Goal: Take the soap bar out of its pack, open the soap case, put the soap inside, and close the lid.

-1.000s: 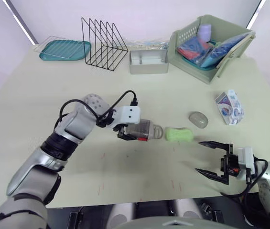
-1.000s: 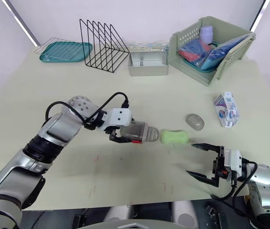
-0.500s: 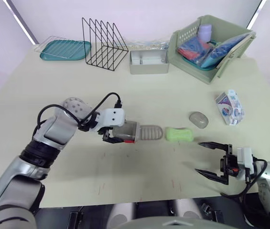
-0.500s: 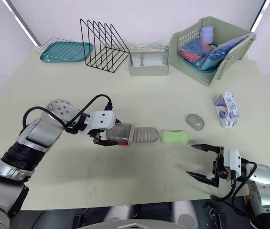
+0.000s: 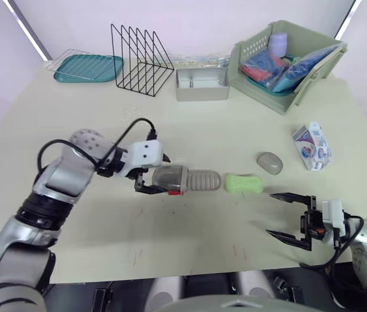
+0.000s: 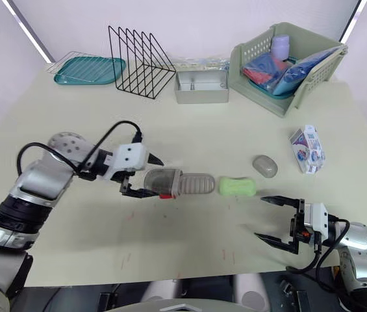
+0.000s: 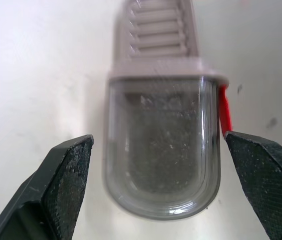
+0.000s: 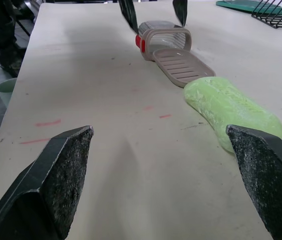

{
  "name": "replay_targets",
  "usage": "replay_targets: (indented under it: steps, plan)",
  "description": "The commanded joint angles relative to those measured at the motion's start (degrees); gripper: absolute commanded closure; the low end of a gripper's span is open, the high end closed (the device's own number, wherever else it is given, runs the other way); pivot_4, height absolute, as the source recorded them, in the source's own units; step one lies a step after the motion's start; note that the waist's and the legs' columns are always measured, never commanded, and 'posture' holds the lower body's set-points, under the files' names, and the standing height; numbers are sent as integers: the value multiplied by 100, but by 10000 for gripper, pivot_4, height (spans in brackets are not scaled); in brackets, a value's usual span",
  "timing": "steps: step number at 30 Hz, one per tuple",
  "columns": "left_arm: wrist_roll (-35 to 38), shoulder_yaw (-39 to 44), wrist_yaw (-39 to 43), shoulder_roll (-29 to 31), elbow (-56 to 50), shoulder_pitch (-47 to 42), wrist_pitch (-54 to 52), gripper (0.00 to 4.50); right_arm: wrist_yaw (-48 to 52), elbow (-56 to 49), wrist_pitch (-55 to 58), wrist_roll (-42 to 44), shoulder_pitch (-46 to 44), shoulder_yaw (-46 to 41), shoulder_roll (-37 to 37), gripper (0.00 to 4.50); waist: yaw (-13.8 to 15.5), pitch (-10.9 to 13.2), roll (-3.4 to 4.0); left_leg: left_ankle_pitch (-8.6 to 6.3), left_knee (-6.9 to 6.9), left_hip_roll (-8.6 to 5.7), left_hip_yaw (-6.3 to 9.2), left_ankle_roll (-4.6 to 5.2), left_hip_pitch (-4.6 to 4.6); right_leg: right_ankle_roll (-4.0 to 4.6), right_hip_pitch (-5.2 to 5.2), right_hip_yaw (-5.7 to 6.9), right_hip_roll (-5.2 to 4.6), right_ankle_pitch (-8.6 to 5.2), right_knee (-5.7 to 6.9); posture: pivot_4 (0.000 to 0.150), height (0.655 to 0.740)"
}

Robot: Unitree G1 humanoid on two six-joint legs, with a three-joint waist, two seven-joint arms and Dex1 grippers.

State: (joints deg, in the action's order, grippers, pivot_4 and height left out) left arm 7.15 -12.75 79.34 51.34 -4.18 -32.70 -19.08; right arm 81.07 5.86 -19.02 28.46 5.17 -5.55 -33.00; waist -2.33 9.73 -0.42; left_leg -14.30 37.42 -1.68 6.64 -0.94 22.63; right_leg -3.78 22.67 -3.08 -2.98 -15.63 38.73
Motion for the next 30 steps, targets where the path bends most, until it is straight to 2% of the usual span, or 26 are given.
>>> replay_targets:
  steps: [1, 5, 8, 11, 15, 20, 24, 30]
  plan:
    - [856, 729, -21, 1, -539, 33, -553, 57, -16, -147, 65, 92, -148, -103, -149, 0, 0, 0, 0, 0, 0, 0, -1, 0, 0, 0, 0, -1, -1, 0, 0, 1500, 7400]
    - [1446, 1399, -574, -416, -948, 430, -553, 57, -218, -346, 467, 46, -562, -85, -389, 0, -10, 0, 0, 0, 2, 2, -1, 0, -1, 0, 0, -1, -2, 0, 2, 1500, 7400]
    - [1680, 1803, -1128, -823, -1380, 1160, -440, 57, -518, -524, 1042, -64, -1065, -15, -638, 0, -21, -1, 2, 0, 0, 9, -5, -1, -10, 0, 2, -15, -2, 0, 5, 1500, 7400]
    - [1762, 2197, -1614, -1199, -1649, 2043, -149, 57, -783, -797, 1661, -233, -1482, 161, -873, 0, -1, -1, 2, 0, -1, 23, -4, -1, -8, 1, 5, -16, -1, 0, 5, 1500, 7400]
    - [1621, 2527, -1841, -1466, -1795, 3211, 659, 57, -825, -1193, 2318, -629, -1931, 655, -1203, 0, 27, -1, 1, 0, -1, 25, -5, -1, -7, 2, 6, -17, -5, 1, 3, 1500, 7400]
    - [1902, 2762, -1705, -1538, -1946, 4058, 1141, 57, -772, -1571, 3427, -1181, -2569, 1437, -1595, 0, 133, -1, 1, -1, 1, 19, -11, 0, -3, 1, 2, -7, -15, 1, -7, 1500, 7400]
    - [1858, 2679, -789, -1229, -1756, 4852, 1957, 57, -934, -1675, 4416, -1406, -3221, 1938, -1500, 0, 135, -1, 1, -1, -3, 23, -14, -1, -2, 2, 3, -4, -14, 1, -13, 1500, 7400]
    - [1832, 2540, -565, -1096, -1535, 4858, 2433, 57, -1041, -1592, 4975, -1737, -3726, 2437, -1281, 0, 181, -1, 1, -1, -7, 23, -5, -1, 2, 3, 1, 9, -14, 1, -22, 1500, 7400]
